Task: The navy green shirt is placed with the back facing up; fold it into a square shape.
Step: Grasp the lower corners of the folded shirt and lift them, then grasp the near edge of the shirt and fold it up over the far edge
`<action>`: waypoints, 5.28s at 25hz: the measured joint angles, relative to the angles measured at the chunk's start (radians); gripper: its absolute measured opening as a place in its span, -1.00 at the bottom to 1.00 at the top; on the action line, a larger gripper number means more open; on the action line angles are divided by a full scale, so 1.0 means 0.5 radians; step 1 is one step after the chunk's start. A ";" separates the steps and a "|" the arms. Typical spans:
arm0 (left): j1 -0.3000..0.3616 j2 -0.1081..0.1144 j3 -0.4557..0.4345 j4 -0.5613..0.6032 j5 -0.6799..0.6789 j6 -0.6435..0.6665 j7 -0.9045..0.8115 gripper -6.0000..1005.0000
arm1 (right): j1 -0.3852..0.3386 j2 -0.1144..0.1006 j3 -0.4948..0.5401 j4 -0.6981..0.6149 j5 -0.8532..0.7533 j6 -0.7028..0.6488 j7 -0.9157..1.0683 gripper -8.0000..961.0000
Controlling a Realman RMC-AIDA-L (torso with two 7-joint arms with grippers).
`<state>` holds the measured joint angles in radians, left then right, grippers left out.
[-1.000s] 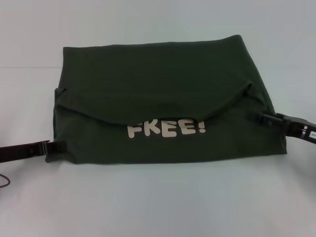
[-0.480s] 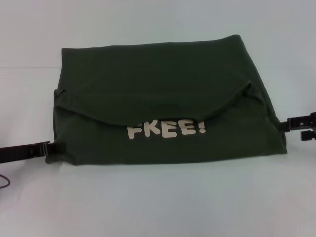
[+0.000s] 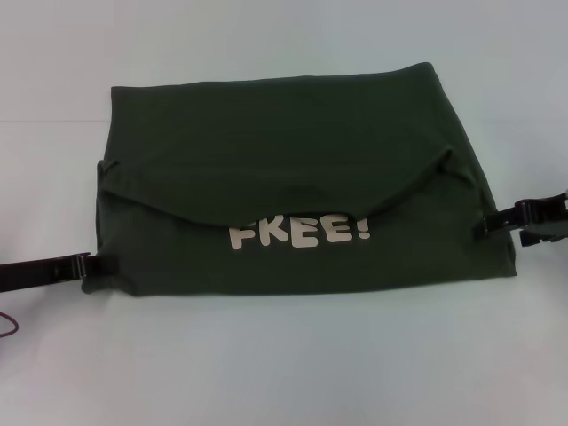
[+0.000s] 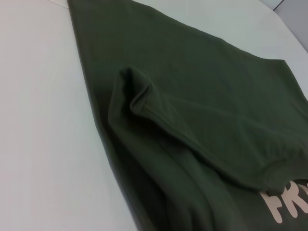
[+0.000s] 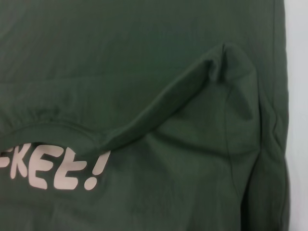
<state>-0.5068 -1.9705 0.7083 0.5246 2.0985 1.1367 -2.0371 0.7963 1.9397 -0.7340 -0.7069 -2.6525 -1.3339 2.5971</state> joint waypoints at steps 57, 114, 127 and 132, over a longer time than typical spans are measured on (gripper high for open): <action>0.134 0.179 -0.053 0.148 0.252 1.207 -0.390 -0.87 | -0.330 0.079 0.078 -0.028 0.016 -0.827 -0.679 -0.90; -0.229 -0.120 -1.098 -0.062 0.175 0.201 -0.113 -0.87 | -0.192 0.163 0.661 0.410 0.992 0.425 -0.936 -0.90; -0.270 -0.220 -1.092 -0.069 0.137 -0.120 0.066 -0.88 | -0.144 0.244 0.505 0.432 1.034 0.864 -0.981 -0.89; -0.292 -0.253 -1.091 -0.073 0.134 -0.225 0.135 -0.88 | -0.119 0.289 0.408 0.432 1.037 1.013 -1.025 -0.90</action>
<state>-0.6526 -2.0971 0.1627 0.4881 2.1653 1.0241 -1.9694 0.7367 2.0842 -0.5297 -0.4908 -2.1340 -0.8275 2.0847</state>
